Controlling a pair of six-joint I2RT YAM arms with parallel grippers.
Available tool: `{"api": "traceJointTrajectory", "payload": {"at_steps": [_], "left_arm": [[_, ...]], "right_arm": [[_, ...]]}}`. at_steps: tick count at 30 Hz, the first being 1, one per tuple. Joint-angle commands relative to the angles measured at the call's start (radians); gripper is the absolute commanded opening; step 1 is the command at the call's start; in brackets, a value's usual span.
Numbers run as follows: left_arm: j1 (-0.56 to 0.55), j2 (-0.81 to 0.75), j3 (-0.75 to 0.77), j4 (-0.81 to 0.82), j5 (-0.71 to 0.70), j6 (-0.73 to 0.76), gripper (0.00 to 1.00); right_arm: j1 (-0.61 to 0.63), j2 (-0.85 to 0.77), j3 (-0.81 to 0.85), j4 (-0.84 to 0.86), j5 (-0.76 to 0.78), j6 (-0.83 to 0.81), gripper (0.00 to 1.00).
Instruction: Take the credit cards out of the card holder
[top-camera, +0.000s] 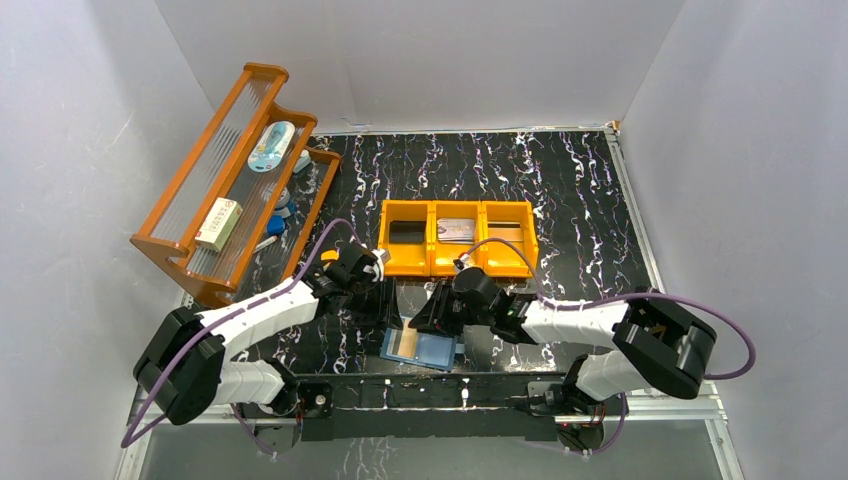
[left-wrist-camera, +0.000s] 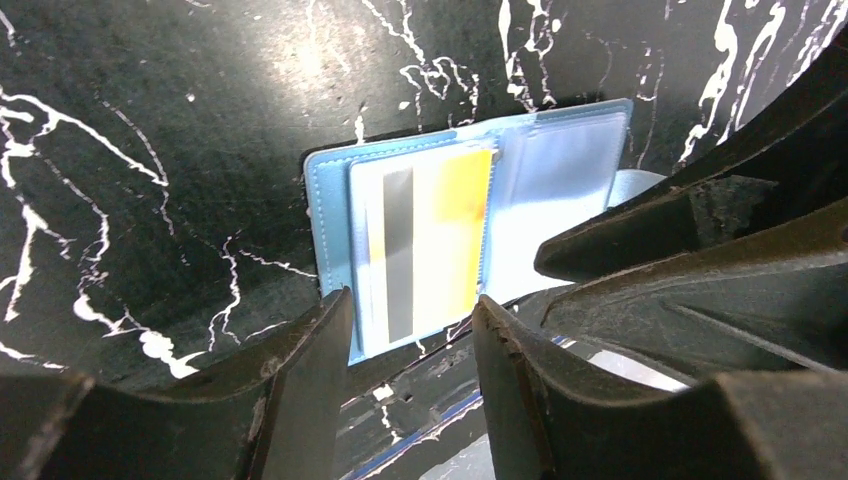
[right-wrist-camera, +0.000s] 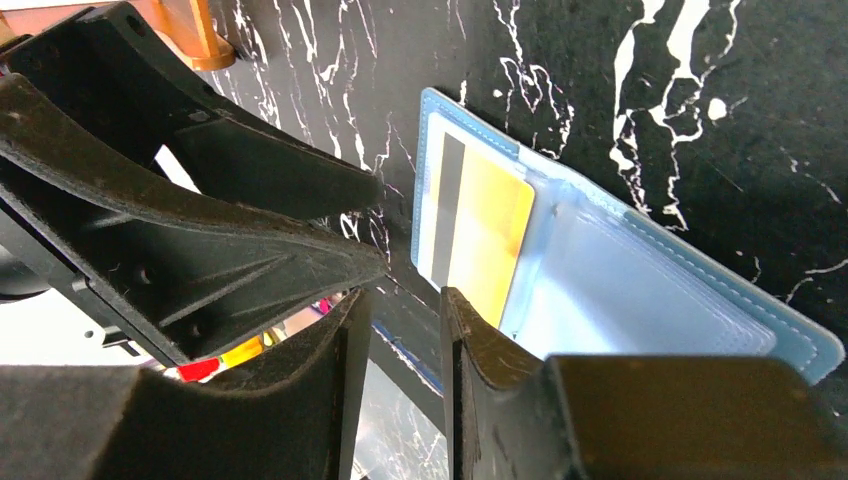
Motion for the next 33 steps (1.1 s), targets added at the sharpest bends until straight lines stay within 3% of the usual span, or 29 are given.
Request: {"api": "traceJointTrajectory", "payload": {"at_steps": [1, 11, 18, 21, 27, 33], "left_arm": [[-0.006, 0.001, -0.016, 0.048, 0.069, -0.009, 0.45], [-0.006, 0.054, -0.049, 0.098, 0.126, -0.006, 0.44], [-0.006, 0.076, -0.063, 0.102, 0.137, 0.004, 0.40], [-0.005, 0.074, -0.064, 0.101, 0.133, 0.005, 0.38], [-0.005, 0.072, -0.062, 0.100, 0.131, 0.001, 0.35], [-0.006, 0.073, -0.062, 0.099, 0.130, -0.001, 0.35]], "right_arm": [[-0.004, -0.008, 0.030, 0.016, 0.018, -0.026, 0.39], [-0.005, 0.196, -0.050, 0.274, -0.097, 0.081, 0.34], [-0.005, 0.245, -0.065, 0.287, -0.113, 0.104, 0.33], [-0.004, 0.214, -0.055, 0.256, -0.104, 0.090, 0.34], [-0.004, 0.106, 0.015, 0.023, -0.018, 0.032, 0.35], [-0.004, 0.089, -0.008, 0.013, -0.008, 0.047, 0.36]]}}
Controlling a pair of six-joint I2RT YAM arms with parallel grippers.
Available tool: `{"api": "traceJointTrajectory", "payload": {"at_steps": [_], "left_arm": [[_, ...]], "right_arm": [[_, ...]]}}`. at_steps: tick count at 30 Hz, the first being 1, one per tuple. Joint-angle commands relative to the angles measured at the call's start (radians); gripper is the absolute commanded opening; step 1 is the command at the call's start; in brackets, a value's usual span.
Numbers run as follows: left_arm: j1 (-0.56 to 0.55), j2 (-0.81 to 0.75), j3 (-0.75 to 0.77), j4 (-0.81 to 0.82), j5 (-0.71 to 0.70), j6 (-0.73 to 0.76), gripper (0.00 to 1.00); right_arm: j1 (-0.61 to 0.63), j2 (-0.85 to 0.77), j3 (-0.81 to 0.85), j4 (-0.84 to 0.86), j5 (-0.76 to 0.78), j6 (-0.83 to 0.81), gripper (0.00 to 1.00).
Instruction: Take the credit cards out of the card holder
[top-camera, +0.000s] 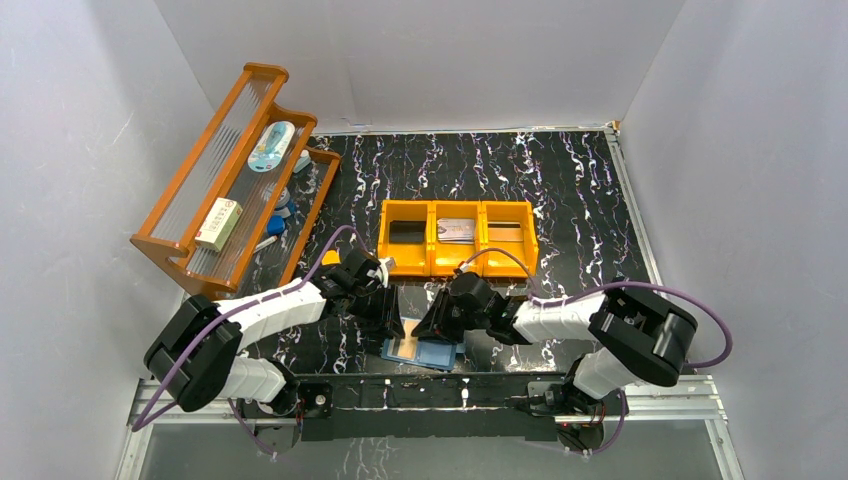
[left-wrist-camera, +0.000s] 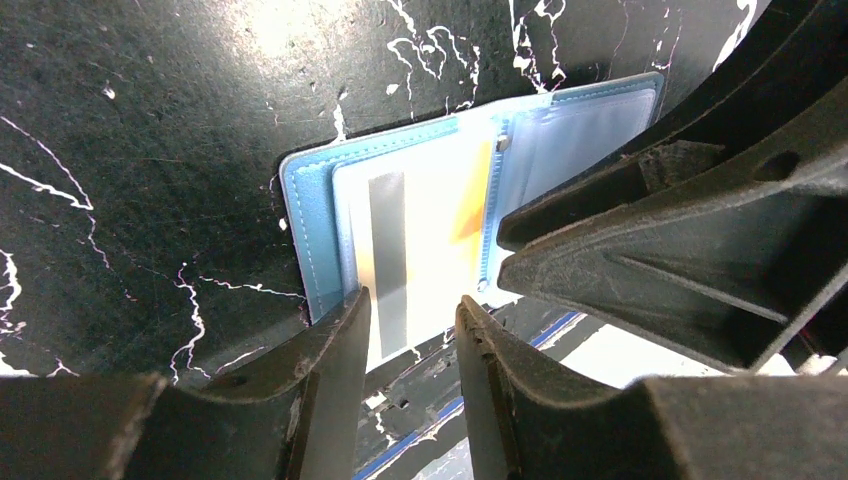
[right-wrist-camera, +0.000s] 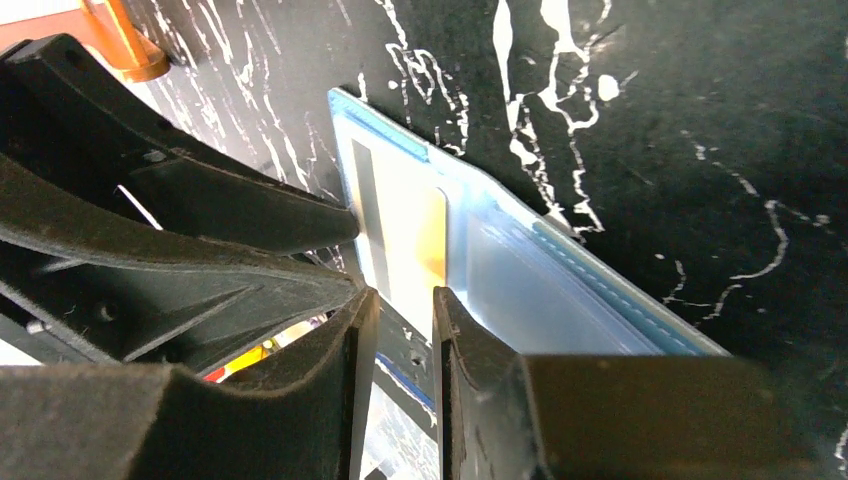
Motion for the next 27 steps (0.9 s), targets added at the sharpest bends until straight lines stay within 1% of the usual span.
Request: {"api": "traceJointTrajectory", "payload": {"at_steps": [1, 6, 10, 13, 15, 17, 21, 23, 24, 26, 27], "left_arm": [[-0.005, -0.004, -0.014, -0.009, 0.023, 0.002, 0.35], [-0.005, 0.001, -0.016, -0.007, 0.033, 0.002, 0.35], [-0.005, 0.011, -0.022, 0.001, 0.053, 0.007, 0.35], [-0.005, 0.022, -0.034, 0.002, 0.069, 0.024, 0.34], [-0.005, 0.026, -0.047, 0.002, 0.068, 0.030, 0.32], [-0.005, 0.027, -0.058, 0.002, 0.066, 0.028, 0.31], [-0.005, 0.005, -0.075, 0.001, 0.044, 0.017, 0.31], [-0.006, -0.012, -0.075, -0.007, 0.021, 0.012, 0.31], [-0.006, -0.020, -0.074, -0.012, 0.008, 0.011, 0.31], [-0.005, -0.034, -0.068, -0.025, -0.019, 0.010, 0.32], [-0.005, -0.038, -0.065, -0.029, -0.026, 0.013, 0.36]], "right_arm": [[0.001, -0.002, 0.004, -0.024, 0.017, -0.005, 0.35], [0.001, 0.049, -0.010, 0.051, -0.008, 0.010, 0.35], [0.000, 0.103, -0.024, 0.142, -0.032, 0.025, 0.32], [0.001, 0.131, -0.036, 0.198, -0.049, 0.036, 0.22], [0.001, 0.136, -0.050, 0.228, -0.053, 0.048, 0.19], [0.001, 0.130, -0.065, 0.255, -0.049, 0.059, 0.19], [0.001, 0.112, -0.072, 0.259, -0.039, 0.058, 0.11], [0.000, 0.104, -0.071, 0.248, -0.037, 0.053, 0.04], [0.001, 0.101, -0.071, 0.240, -0.035, 0.053, 0.02], [0.000, 0.091, -0.075, 0.225, -0.030, 0.053, 0.01], [0.000, 0.084, -0.080, 0.222, -0.027, 0.052, 0.01]]}}
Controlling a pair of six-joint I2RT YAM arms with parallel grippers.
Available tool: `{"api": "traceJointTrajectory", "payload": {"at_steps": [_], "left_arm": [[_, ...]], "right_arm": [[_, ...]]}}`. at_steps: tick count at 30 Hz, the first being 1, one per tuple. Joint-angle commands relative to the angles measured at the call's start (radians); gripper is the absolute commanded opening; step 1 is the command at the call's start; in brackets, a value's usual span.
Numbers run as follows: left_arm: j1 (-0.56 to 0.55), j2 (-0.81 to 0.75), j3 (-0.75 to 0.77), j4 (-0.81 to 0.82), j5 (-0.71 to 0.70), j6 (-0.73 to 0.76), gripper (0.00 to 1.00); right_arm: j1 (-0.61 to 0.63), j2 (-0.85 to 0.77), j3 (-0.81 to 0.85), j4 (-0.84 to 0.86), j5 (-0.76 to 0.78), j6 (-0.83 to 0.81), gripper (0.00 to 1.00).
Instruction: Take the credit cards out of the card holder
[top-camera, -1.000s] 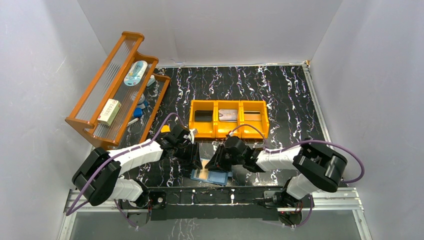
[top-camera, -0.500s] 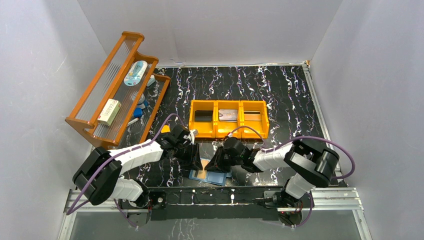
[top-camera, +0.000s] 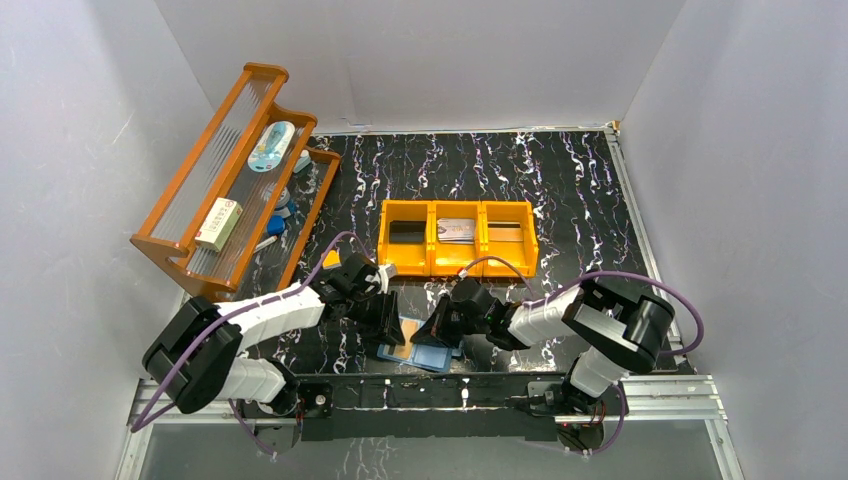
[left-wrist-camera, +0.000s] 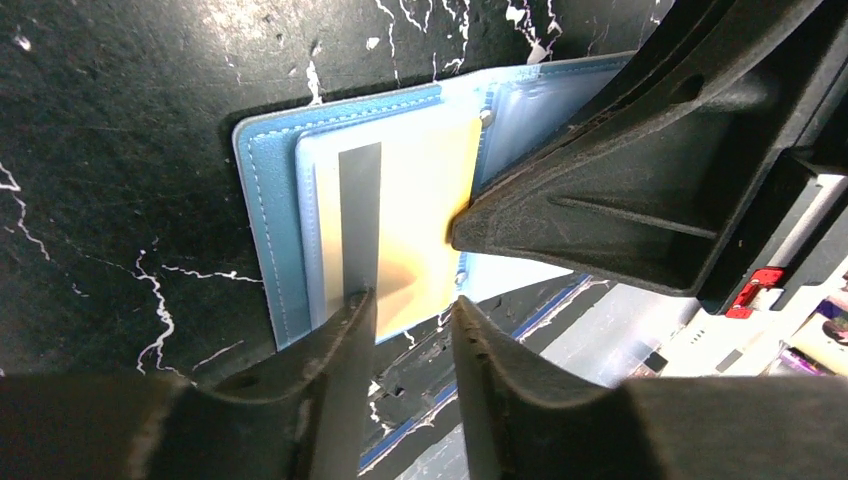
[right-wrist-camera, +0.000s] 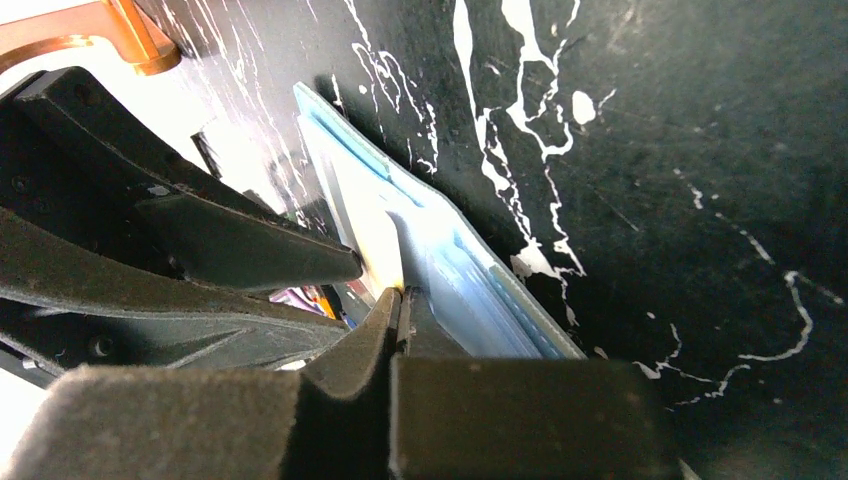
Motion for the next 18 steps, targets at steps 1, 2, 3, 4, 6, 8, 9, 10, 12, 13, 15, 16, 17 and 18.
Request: {"api": "traceJointTrajectory", "payload": {"at_steps": [1, 2, 3, 4, 6, 8, 9, 10, 12, 13, 15, 16, 17, 18], "left_arm": [[-0.005, -0.032, -0.018, -0.069, -0.086, 0.015, 0.38], [-0.005, -0.028, -0.018, -0.072, -0.095, 0.019, 0.39], [-0.005, -0.022, -0.020, -0.077, -0.107, 0.022, 0.40], [-0.006, -0.008, -0.021, -0.082, -0.116, 0.025, 0.40], [-0.005, 0.006, -0.025, -0.088, -0.129, 0.023, 0.40], [-0.004, 0.006, -0.035, -0.085, -0.142, 0.015, 0.40], [-0.005, 0.003, -0.039, -0.082, -0.148, 0.013, 0.40], [-0.005, 0.001, -0.041, -0.080, -0.150, 0.011, 0.40], [-0.006, 0.001, -0.044, -0.075, -0.149, 0.010, 0.40], [-0.005, 0.001, -0.045, -0.074, -0.149, 0.008, 0.40], [-0.005, 0.006, -0.044, -0.072, -0.144, 0.006, 0.40], [-0.005, 0.001, -0.045, -0.071, -0.143, 0.004, 0.40], [-0.006, -0.008, -0.038, -0.070, -0.139, 0.001, 0.40], [-0.006, -0.020, -0.027, -0.071, -0.139, 0.000, 0.43]], "right_arm": [[0.001, -0.041, -0.022, -0.008, 0.018, -0.006, 0.01], [0.001, -0.052, -0.028, -0.012, 0.023, -0.006, 0.00], [-0.001, -0.063, -0.034, -0.020, 0.027, -0.006, 0.00], [-0.002, -0.074, -0.038, -0.028, 0.029, -0.008, 0.00], [-0.009, -0.095, -0.044, -0.045, 0.027, -0.014, 0.00], [-0.012, -0.112, -0.047, -0.058, 0.017, -0.020, 0.00], [-0.015, -0.121, -0.047, -0.068, 0.012, -0.023, 0.00], [-0.019, -0.126, -0.047, -0.078, 0.007, -0.025, 0.00], [-0.027, -0.139, -0.047, -0.102, 0.001, -0.030, 0.00], [-0.036, -0.147, -0.051, -0.120, 0.000, -0.031, 0.00], [-0.060, -0.195, -0.058, -0.175, 0.001, -0.043, 0.00], [-0.064, -0.219, -0.058, -0.223, 0.023, -0.051, 0.00], [-0.065, -0.231, -0.058, -0.251, 0.032, -0.054, 0.00], [-0.065, -0.229, -0.058, -0.257, 0.032, -0.055, 0.00]]}}
